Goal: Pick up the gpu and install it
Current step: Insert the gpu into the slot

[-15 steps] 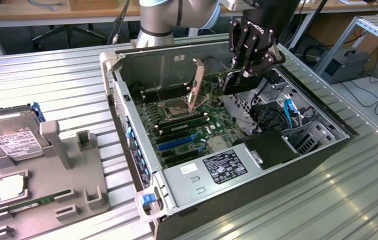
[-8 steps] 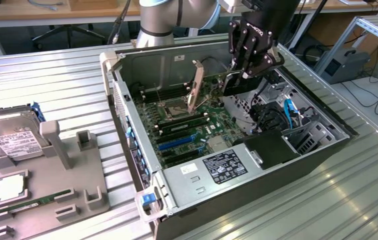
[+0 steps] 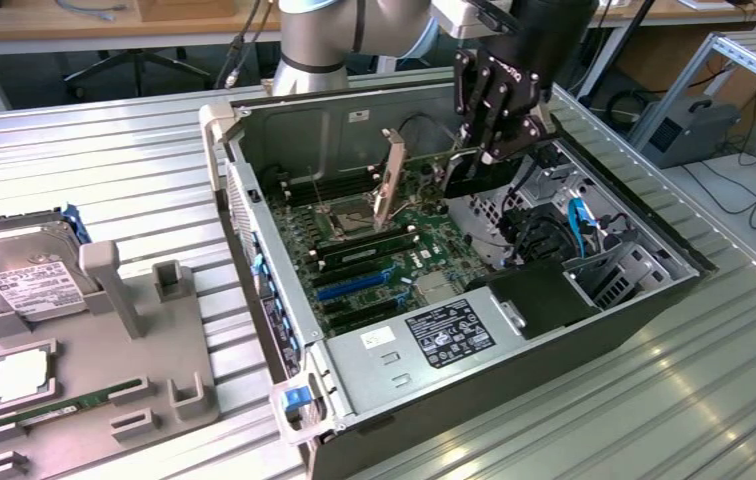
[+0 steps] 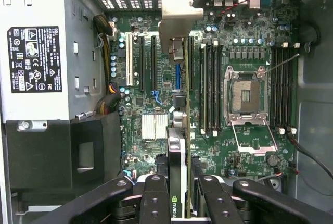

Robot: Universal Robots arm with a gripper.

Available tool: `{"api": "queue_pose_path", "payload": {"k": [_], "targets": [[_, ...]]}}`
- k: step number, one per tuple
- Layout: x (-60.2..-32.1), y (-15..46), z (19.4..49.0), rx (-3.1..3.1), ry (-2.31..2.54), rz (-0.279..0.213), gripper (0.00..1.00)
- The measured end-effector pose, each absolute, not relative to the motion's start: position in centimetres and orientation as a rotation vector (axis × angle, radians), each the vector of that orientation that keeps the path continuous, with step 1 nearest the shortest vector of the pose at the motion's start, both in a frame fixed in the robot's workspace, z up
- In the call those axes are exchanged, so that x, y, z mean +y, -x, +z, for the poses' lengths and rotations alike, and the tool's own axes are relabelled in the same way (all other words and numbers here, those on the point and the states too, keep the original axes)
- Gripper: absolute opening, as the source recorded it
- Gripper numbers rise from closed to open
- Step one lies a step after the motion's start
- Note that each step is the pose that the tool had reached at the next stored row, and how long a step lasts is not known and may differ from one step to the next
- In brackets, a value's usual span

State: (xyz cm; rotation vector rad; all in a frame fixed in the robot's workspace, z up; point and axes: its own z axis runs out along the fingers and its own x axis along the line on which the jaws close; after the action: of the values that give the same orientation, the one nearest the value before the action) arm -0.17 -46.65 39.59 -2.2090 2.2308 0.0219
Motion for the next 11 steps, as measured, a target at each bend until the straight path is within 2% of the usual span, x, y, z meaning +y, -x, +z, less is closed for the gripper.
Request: {"api": "queue_pose_path", "payload": {"k": [11], "targets": [[-46.65, 0.95, 38.8, 2.231, 2.209, 0.022, 0.27]]}}
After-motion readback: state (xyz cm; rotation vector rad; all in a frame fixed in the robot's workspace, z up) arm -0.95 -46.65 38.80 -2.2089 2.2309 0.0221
